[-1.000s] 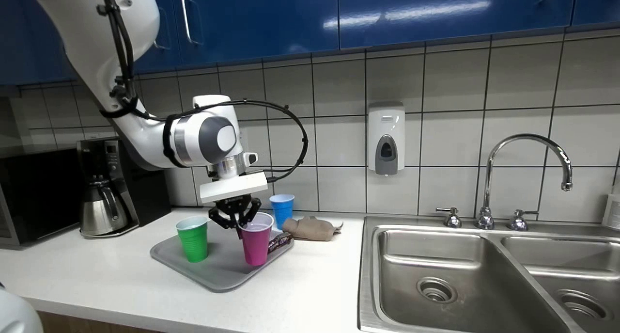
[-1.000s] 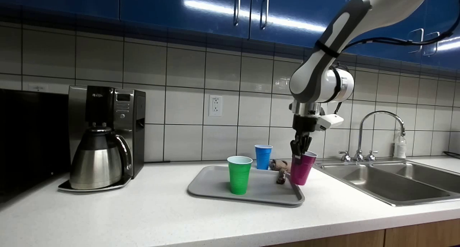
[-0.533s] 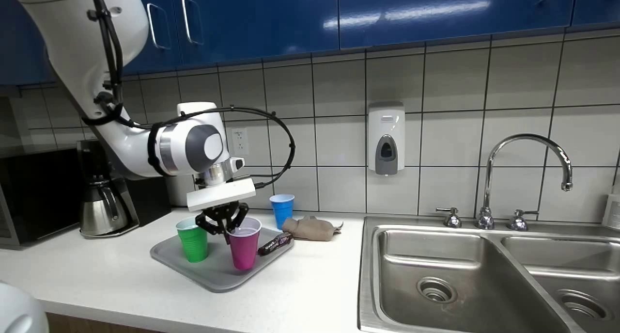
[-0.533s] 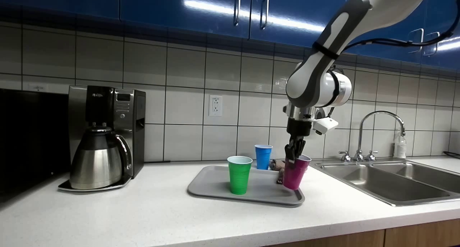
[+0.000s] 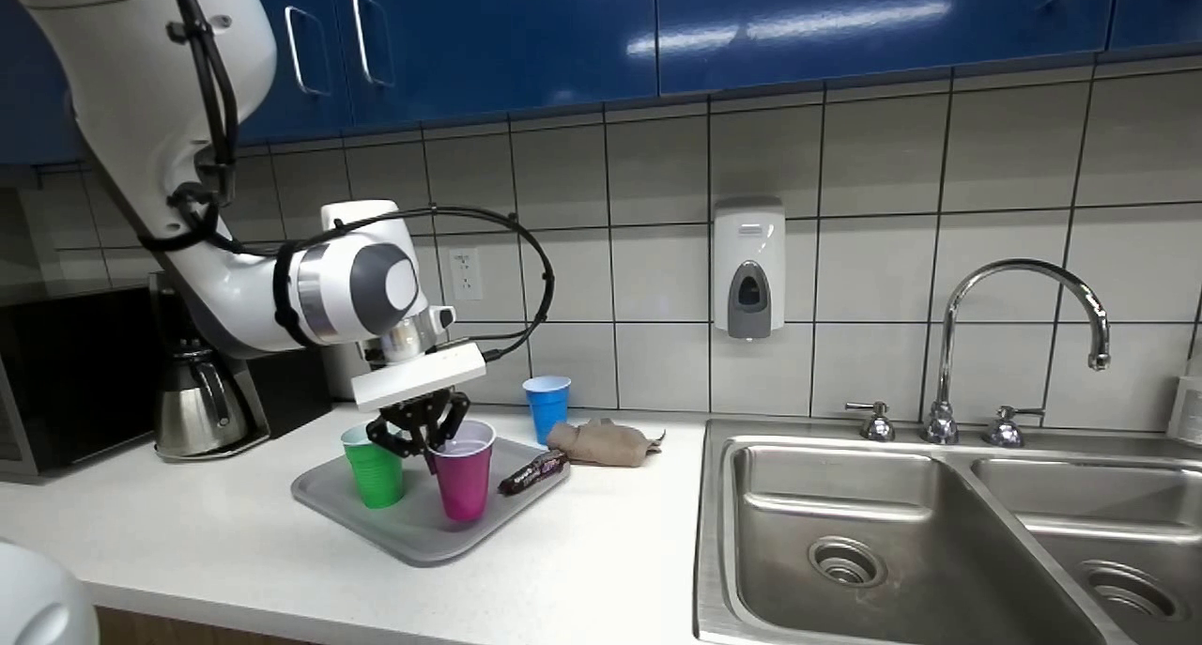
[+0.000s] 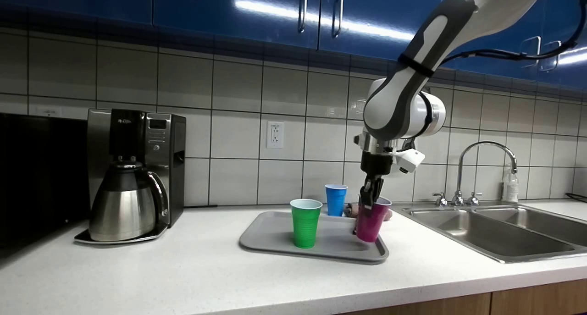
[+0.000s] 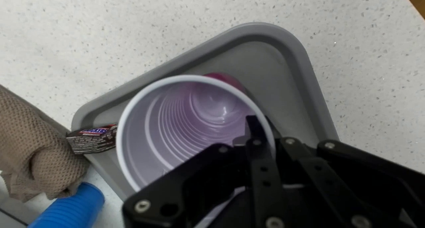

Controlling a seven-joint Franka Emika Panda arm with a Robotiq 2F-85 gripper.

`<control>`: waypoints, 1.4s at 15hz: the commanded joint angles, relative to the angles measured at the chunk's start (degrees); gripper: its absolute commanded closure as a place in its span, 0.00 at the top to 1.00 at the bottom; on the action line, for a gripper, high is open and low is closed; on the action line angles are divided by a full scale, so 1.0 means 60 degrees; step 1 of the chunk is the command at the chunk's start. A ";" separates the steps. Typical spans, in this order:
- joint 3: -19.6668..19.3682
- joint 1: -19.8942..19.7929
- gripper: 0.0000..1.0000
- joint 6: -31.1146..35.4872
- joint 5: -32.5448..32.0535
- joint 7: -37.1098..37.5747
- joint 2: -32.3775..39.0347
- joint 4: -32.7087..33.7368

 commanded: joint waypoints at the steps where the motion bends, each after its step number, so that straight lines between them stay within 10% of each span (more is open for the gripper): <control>1: 0.0112 0.0034 0.01 -0.0022 -0.0459 0.0218 -0.0098 0.0008; 21: 0.0227 0.0279 0.01 -0.1081 -0.1560 0.1404 0.0560 0.0769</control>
